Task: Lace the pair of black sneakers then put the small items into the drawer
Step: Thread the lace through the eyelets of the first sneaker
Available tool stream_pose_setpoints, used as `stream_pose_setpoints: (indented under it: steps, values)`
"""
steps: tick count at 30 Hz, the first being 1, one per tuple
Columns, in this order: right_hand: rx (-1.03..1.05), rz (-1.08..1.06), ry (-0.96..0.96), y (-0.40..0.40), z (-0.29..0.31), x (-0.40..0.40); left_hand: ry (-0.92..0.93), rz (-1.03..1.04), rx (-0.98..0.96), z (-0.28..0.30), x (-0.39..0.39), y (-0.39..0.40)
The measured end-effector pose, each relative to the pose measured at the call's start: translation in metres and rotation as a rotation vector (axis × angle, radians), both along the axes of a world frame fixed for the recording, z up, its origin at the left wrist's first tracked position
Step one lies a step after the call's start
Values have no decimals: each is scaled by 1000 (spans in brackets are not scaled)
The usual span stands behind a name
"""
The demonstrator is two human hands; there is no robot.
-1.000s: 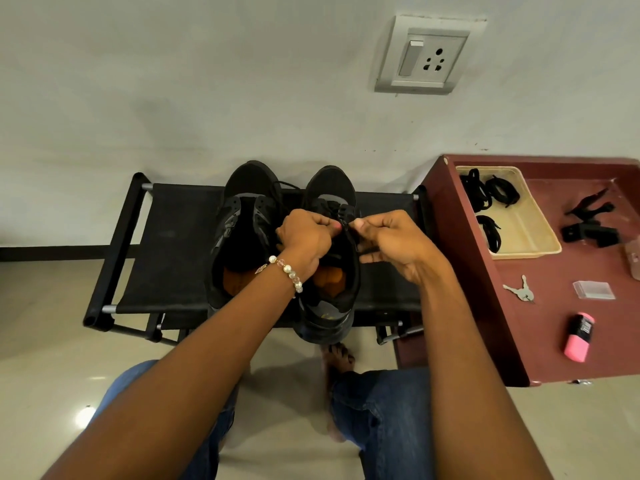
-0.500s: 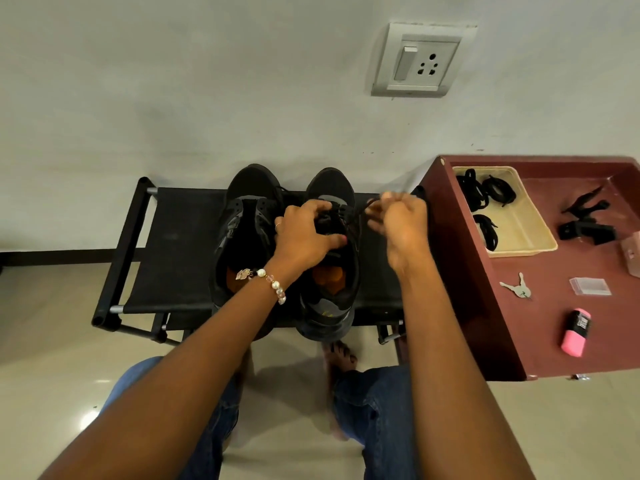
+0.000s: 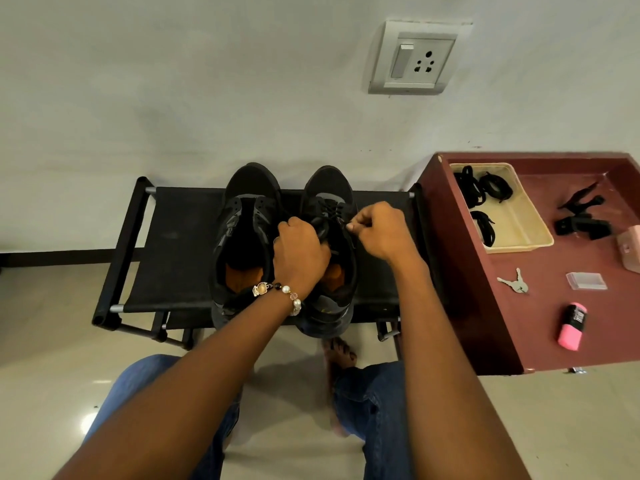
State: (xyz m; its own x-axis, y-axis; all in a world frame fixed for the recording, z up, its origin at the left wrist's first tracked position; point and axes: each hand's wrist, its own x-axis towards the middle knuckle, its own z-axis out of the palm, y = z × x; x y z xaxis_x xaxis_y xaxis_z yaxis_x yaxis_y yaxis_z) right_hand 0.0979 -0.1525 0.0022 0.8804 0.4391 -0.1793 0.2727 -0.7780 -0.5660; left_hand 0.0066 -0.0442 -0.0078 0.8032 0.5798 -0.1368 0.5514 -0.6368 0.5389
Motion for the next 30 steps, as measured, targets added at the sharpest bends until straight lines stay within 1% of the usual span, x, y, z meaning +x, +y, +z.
stream_pose_setpoints:
  steps: [2,4,6,8,9,10,11,12,13,14,15,17,18,19,20,21,22,23,24,26,28,29,30]
  values:
    - [175,-119,53,-2,1,2,7,4,-13,-2,1,1]
    - [476,-273,157,-4,3,3,6,8,-20,-4,2,1]
    - [899,-376,286,-7,11,4,7,8,-22,-5,3,2]
    - [1398,-378,475,-15,22,8,2,11,-24,-6,3,2]
    - [1587,-370,548,-20,27,9,0,12,-25,-6,3,2]
    - [1697,-371,594,-24,31,9,0,14,-28,-6,4,2]
    - [1714,-399,612,-25,30,9,1,17,-32,-6,4,2]
    - [1652,-433,608,-25,30,8,4,18,-37,-7,4,3]
    - [1504,-472,569,-23,26,8,4,17,-40,-7,5,3]
    - [1287,-465,489,-20,21,9,4,16,-43,-7,5,3]
    - [1014,-398,371,-17,17,7,3,14,-48,-7,5,3]
    - [471,-189,176,-12,5,7,4,14,-63,-7,5,4]
    - [271,-102,152,-11,2,5,5,17,-69,-7,5,4]
    - [150,-62,164,-10,1,4,5,20,-72,-7,5,4]
    - [122,-61,186,-9,2,2,7,22,-73,-7,6,4]
    - [152,-75,211,-9,5,0,7,22,-74,-7,6,4]
    - [238,-109,243,-9,8,-1,8,22,-78,-7,6,4]
    - [369,-158,286,-10,12,-1,8,20,-82,-7,6,4]
    - [535,-211,333,-12,16,-1,8,18,-83,-7,6,4]
    - [978,-308,413,-18,23,4,9,15,-77,-7,6,4]
    - [1434,-291,515,-26,25,11,10,16,-78,-7,6,4]
    - [1586,-264,553,-27,23,15,10,18,-78,-7,6,4]
    - [1679,-258,587,-28,22,15,10,19,-79,-7,6,4]
